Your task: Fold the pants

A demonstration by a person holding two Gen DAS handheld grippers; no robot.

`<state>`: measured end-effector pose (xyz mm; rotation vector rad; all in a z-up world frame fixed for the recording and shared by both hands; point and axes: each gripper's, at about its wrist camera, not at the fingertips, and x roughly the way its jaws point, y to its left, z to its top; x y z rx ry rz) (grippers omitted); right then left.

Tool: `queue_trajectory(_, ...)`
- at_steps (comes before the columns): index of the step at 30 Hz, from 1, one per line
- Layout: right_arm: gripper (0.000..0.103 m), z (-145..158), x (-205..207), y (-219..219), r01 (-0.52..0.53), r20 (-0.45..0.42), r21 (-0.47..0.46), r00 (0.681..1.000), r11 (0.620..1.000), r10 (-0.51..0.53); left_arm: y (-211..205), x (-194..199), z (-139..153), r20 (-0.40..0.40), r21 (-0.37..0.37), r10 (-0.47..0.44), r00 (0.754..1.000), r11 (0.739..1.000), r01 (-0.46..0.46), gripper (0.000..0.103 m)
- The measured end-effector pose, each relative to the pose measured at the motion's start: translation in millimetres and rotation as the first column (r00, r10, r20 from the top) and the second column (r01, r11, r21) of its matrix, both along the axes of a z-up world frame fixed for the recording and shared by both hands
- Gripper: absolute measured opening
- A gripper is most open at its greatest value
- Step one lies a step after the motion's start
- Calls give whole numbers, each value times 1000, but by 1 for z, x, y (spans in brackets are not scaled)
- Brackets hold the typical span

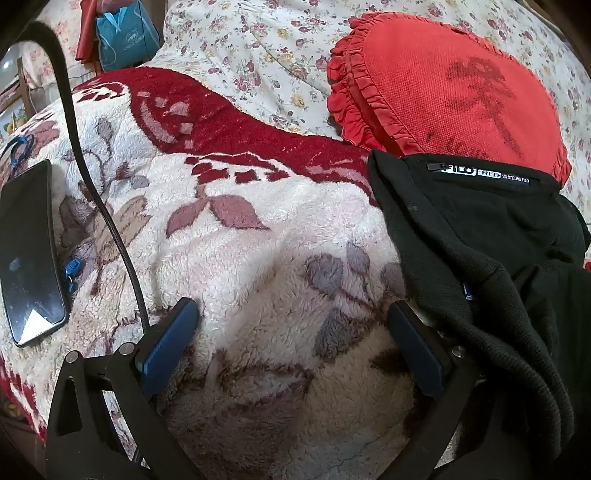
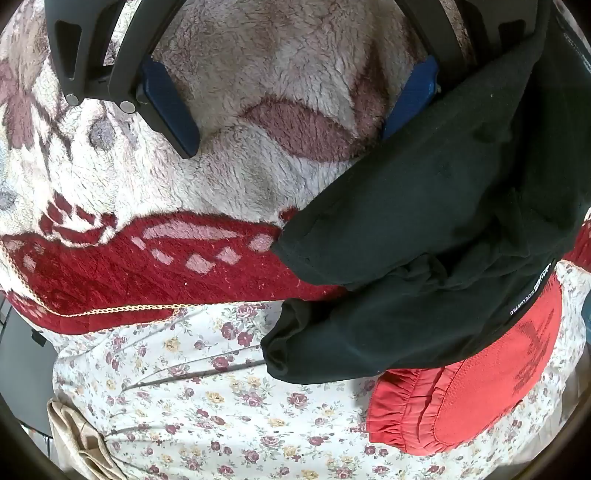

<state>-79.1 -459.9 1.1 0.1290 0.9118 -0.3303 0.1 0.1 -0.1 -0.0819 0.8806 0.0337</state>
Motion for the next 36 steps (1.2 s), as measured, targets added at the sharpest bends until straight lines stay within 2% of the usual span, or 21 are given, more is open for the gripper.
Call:
queue_trajectory(6,98,1,-2,-2,-4,1,14,1000,1000,4,2,-4,4,-34,4,-12,999,1000,12,102)
queue_trajectory(9,98,6,-11,-1,-50,-1,36,999,998,50,9,-12,13,-72,11,-17,997,1000,18,100)
queue_trajectory(13,98,21,-36,11,-72,-9,12,997,997,72,13,-32,41,-10,-15,4,1000,1000,-5,100)
queue_trajectory(17,98,42,-57,21,-83,38,-3,996,997,83,8,-49,66,28,0,-7,1000,1000,7,100)
queue_trajectory(22,98,66,-70,33,-115,94,28,989,993,112,1,-71,92,60,-43,-26,998,999,29,100)
queue_trajectory(28,98,80,-64,57,-187,113,21,977,982,183,-21,-80,104,65,-24,-75,995,997,77,100)
queue_trajectory(36,98,82,-66,73,-213,144,51,968,976,204,-44,-89,106,61,-23,-123,991,992,124,100)
